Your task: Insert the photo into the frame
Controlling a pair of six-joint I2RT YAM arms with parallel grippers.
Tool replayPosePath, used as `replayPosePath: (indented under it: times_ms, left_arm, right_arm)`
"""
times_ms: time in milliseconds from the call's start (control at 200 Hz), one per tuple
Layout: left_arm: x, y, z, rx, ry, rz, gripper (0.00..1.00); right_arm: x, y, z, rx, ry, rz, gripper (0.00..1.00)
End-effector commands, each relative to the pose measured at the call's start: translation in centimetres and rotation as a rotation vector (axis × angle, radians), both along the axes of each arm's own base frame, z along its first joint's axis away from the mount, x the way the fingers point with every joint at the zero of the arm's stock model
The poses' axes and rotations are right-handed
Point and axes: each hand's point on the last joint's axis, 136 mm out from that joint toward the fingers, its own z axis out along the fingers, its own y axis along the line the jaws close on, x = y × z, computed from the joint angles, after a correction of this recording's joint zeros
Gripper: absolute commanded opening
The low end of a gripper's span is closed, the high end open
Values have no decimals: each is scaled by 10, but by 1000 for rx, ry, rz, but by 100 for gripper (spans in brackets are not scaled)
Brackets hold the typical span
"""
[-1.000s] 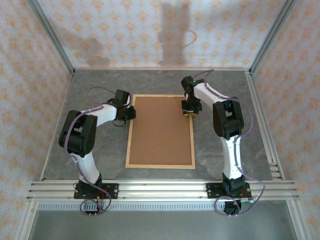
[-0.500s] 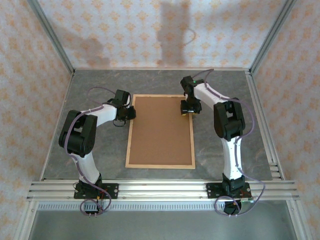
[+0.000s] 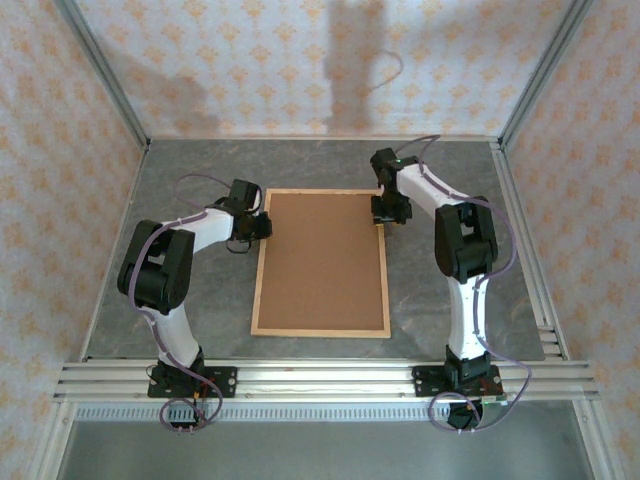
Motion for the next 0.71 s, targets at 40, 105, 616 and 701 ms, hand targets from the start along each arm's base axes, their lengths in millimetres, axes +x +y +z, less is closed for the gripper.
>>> replayPosePath:
  times_ms: [40, 105, 616, 701]
  left_arm:
    - [-25, -6, -30, 0, 114, -28, 18]
    - [-25, -6, -30, -1, 115, -28, 18]
    - [-25, -6, -32, -1, 119, -28, 18]
    - [-25, -6, -33, -2, 121, -27, 18]
  right_arm:
    - [2, -4, -3, -39, 9, -3, 34]
    - [1, -4, -5, -35, 17, -2, 34]
    - [-8, 19, -25, 13, 70, 28, 34]
    - [-10, 22, -26, 14, 76, 37, 34]
